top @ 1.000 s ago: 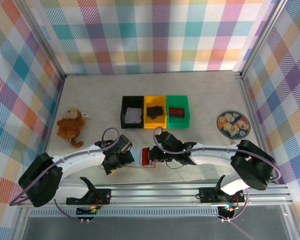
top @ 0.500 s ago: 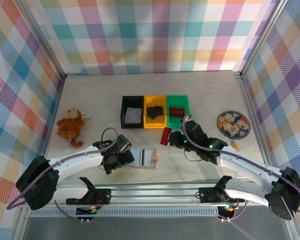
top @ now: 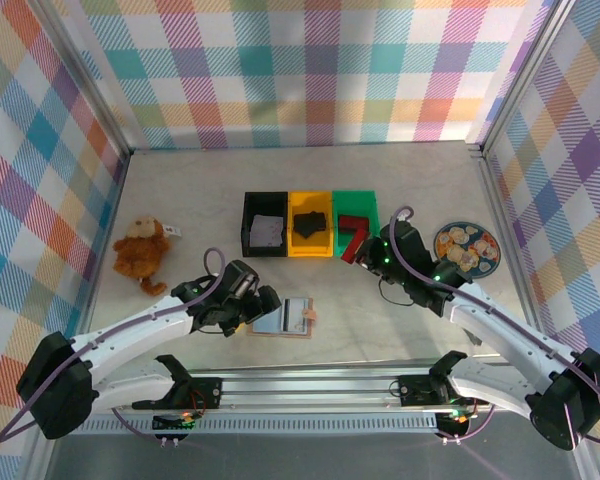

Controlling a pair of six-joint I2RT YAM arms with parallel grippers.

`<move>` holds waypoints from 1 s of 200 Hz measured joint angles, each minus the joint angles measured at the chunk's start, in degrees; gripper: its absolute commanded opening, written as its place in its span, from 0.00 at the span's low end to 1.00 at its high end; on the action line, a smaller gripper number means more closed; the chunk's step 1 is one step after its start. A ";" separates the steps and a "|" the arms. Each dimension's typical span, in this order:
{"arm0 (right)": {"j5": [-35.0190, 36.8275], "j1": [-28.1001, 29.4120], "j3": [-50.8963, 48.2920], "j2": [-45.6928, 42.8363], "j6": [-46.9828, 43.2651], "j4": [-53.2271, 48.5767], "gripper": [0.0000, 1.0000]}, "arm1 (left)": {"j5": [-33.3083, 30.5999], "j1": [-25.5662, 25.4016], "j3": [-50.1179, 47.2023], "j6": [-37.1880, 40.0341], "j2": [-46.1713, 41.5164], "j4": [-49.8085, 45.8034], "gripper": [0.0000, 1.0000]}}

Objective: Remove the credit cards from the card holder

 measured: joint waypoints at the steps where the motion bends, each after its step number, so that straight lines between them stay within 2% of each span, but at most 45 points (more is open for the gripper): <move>1: 0.00 0.00 0.00 0.00 0.04 0.02 0.00 | 0.02 0.00 0.02 0.02 -0.04 -0.04 0.96; 32: 0.37 0.00 -0.42 -0.87 0.55 2.03 0.00 | 0.04 0.00 0.15 1.03 -1.95 -0.24 0.97; 80: 6.60 -0.33 -2.23 -4.04 7.41 1.09 0.00 | 0.22 0.00 0.20 3.19 -7.56 1.68 0.98; 131: 9.79 -0.35 -2.23 2.49 17.77 2.16 0.00 | -0.37 0.00 4.02 7.98 -8.31 0.42 1.00; 200: 12.85 -0.70 0.15 11.56 30.95 3.67 0.00 | -6.86 0.00 14.91 16.68 -9.05 -10.56 1.00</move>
